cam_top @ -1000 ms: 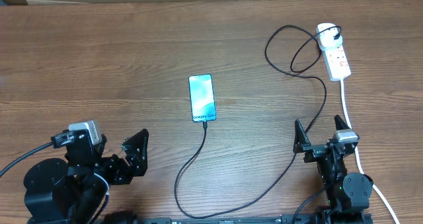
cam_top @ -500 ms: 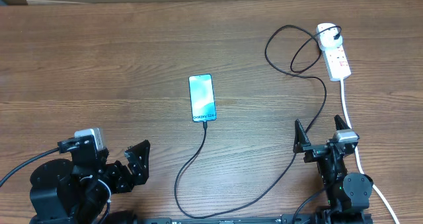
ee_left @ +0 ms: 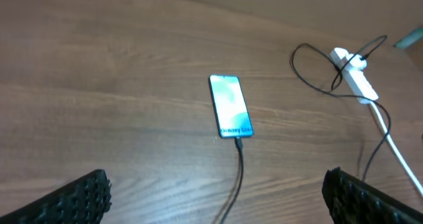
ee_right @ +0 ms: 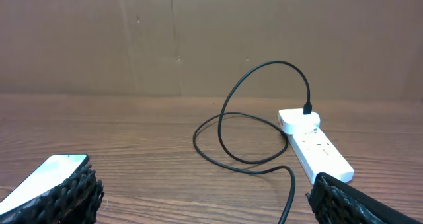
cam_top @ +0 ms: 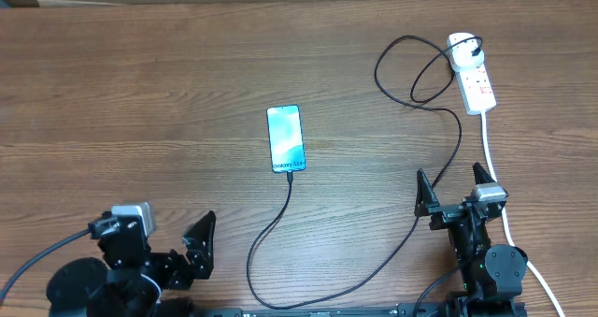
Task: Plug charger to phone and switch on socket
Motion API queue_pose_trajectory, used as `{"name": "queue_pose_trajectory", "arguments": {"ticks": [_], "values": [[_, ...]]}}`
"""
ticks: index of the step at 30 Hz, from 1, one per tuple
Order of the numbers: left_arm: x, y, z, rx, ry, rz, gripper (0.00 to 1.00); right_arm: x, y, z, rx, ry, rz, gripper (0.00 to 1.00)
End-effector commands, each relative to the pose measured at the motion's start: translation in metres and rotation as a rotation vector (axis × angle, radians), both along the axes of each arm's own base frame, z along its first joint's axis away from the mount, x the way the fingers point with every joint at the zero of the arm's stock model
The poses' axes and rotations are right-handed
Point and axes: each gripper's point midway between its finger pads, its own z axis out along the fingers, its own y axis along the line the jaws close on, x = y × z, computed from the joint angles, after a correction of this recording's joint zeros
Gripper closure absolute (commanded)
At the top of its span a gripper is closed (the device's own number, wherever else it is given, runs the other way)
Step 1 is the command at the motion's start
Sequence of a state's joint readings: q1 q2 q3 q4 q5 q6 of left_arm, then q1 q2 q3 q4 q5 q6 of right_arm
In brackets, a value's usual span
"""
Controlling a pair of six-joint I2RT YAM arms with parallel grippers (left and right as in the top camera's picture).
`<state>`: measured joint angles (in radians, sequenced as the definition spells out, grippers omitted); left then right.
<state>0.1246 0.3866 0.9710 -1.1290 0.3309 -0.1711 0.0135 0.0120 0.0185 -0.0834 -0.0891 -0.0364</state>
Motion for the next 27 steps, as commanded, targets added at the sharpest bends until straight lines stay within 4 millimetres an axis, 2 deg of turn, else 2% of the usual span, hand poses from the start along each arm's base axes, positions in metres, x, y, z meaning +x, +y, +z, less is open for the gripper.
{"name": "queue_pose_trajectory", "arguments": {"ticks": [1,6,27], "values": [[0.001,-0.01,-0.011,0.057,-0.054,-0.101,0.0,0.0,-0.002,-0.002,0.006,-0.002,-0.013,0.0],[0.013,-0.018,-0.02,0.057,-0.095,-0.169,0.0,0.0,-0.002,-0.002,0.006,-0.002,-0.013,0.0],[0.05,-0.014,-0.051,0.145,-0.452,-0.167,0.0,0.0,-0.002,-0.002,0.006,-0.002,-0.013,0.0]]}}
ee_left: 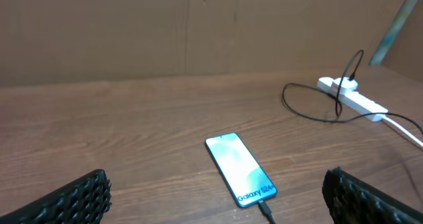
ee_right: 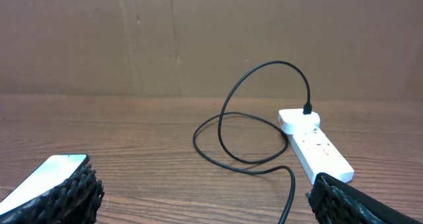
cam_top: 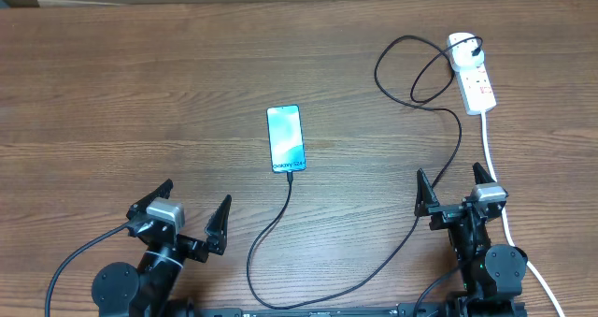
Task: Plug charger to phone and switch on socket
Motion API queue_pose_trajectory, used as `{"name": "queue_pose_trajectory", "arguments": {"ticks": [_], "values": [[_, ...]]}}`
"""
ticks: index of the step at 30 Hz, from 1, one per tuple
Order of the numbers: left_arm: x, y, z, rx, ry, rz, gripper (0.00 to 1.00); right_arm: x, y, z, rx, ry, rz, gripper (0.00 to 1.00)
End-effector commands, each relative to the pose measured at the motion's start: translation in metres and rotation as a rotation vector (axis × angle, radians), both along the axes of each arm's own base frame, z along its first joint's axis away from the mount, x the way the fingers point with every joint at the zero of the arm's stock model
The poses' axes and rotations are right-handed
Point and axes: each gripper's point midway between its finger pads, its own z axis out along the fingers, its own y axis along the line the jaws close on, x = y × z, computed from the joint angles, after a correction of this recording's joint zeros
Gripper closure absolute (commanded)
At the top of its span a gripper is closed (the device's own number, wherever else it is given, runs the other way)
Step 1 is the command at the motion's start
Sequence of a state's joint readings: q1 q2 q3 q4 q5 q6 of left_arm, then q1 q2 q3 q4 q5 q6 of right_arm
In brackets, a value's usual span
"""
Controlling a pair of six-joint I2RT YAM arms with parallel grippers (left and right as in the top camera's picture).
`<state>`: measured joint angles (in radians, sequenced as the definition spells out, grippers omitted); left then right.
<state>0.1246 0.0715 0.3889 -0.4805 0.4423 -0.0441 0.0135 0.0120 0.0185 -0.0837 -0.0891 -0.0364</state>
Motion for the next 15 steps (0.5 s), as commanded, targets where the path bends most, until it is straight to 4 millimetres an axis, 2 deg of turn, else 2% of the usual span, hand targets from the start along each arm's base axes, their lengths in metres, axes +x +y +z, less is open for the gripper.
{"name": "queue_pose_trajectory", "arguments": {"ticks": [1,15], "values": [[0.002,-0.002,-0.005,0.024,-0.055,-0.019,0.0,0.0,-0.002,-0.002,0.006,-0.002,-0.013,0.0],[0.015,0.006,0.0,0.044,-0.172,0.027,0.0,0.0,-0.002,-0.002,0.006,-0.002,-0.013,0.0]]}}
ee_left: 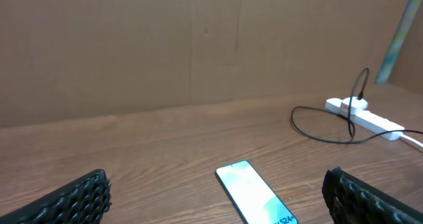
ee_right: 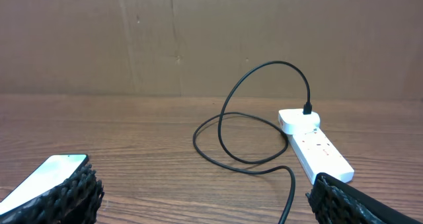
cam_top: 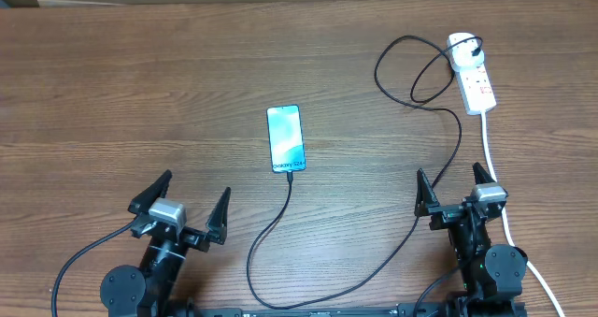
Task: Plug charger to phone and switch on socket
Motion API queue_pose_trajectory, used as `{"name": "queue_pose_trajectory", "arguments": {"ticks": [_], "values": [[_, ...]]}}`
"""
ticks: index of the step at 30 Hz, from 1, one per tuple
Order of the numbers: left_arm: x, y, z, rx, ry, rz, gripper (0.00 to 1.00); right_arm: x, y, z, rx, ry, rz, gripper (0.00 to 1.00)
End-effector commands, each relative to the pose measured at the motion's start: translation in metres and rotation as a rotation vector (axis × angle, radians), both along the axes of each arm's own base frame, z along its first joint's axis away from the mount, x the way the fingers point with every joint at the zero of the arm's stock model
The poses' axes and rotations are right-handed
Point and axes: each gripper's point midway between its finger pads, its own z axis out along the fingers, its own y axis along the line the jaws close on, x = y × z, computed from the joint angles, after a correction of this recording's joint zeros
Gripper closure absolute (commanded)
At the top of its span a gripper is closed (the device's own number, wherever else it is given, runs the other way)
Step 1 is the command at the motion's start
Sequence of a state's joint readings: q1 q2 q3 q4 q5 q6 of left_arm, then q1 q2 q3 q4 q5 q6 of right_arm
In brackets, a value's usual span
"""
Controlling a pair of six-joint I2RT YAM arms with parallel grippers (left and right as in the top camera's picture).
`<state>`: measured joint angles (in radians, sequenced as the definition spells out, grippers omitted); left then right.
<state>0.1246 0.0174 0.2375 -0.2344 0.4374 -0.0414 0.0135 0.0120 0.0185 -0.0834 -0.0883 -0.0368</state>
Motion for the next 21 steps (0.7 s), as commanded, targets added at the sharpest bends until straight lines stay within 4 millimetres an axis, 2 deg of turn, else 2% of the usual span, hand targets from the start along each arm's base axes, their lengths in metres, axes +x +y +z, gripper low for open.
{"name": "queue_pose_trajectory", "arguments": {"ticks": [1,12,21], "values": [[0.001,0.005,0.002,0.021,-0.023,0.032,0.0,0.0,-0.002,-0.002,0.006,-0.002,-0.012,0.0],[0.008,0.015,0.005,0.005,-0.084,0.088,0.01,0.0,-0.002,-0.002,0.006,-0.002,-0.012,0.0],[0.017,0.018,-0.004,-0.055,-0.15,0.094,0.01,0.0,-0.002,-0.002,0.006,-0.002,-0.012,0.0]]}}
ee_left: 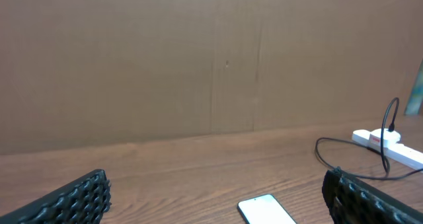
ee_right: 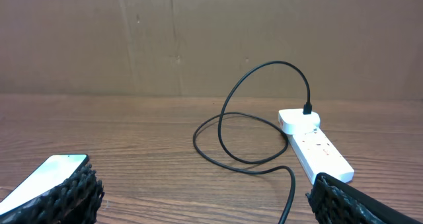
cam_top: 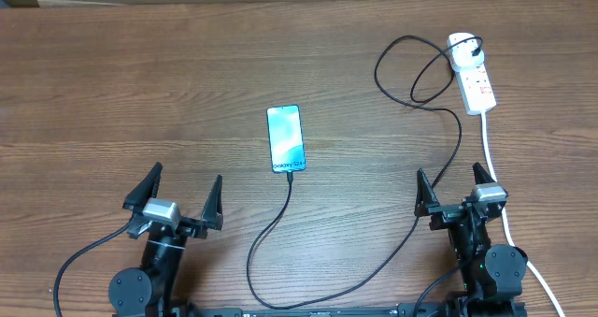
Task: Plug charger to phone and switch on socket
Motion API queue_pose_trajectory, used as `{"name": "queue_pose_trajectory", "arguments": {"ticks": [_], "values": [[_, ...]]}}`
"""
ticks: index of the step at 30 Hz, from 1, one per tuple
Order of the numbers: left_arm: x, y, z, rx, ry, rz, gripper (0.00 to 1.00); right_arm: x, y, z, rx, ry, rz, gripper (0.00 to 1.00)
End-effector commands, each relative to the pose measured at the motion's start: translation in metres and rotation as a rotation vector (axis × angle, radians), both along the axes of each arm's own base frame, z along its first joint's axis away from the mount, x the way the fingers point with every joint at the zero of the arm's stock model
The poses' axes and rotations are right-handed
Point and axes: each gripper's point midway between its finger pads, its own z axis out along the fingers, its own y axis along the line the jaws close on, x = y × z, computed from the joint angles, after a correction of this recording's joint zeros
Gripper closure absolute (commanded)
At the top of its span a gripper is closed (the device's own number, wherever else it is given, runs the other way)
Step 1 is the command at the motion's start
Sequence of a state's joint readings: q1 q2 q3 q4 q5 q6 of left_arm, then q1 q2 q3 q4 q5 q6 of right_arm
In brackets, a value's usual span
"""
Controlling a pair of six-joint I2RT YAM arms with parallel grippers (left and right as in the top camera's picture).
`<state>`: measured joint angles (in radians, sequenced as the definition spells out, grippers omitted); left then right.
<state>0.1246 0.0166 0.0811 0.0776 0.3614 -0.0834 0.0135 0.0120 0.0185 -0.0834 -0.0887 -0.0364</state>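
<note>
The phone (cam_top: 287, 138) lies face up with its screen lit in the middle of the table, and it shows too as the phone (ee_left: 266, 209) and the phone (ee_right: 46, 172). A black charger cable (cam_top: 280, 223) is plugged into its near end and loops back to the white power strip (cam_top: 472, 72) at the far right, where its plug sits in the end socket. My left gripper (cam_top: 174, 198) stands open near the front edge, left of the phone. My right gripper (cam_top: 455, 190) stands open at the front right, holding nothing.
The strip's white lead (cam_top: 495, 177) runs down the right side past my right arm. A brown cardboard wall (ee_right: 211, 39) closes the far side of the wooden table (cam_top: 140, 93). The cable's loop (ee_right: 254, 118) lies between phone and power strip.
My left gripper has turned a little further upright and shifted slightly back, so its view has risen and the phone sits at its bottom edge. The right arm has not moved.
My left gripper lay low and tilted at the front left corner, looking down at the plugged-in phone. It then stood more upright and nearer the middle, and has kept levelling since. Phone, cable, power strip and right gripper stayed where they were.
</note>
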Motion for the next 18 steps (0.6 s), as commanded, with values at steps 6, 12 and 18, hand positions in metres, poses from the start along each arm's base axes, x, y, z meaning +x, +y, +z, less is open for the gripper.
{"name": "queue_pose_trajectory", "arguments": {"ticks": [6,12,18], "values": [[0.007,0.012,-0.023,-0.044,0.026,0.062,0.01,0.0,-0.002,-0.002,0.006,-0.002,-0.013,0.0],[0.01,0.023,-0.033,-0.059,0.067,0.132,0.0,0.0,-0.002,-0.002,0.006,-0.002,-0.013,0.0],[0.01,0.028,-0.067,-0.067,0.208,0.163,0.0,0.0,-0.002,-0.002,0.006,-0.002,-0.013,0.0]]}}
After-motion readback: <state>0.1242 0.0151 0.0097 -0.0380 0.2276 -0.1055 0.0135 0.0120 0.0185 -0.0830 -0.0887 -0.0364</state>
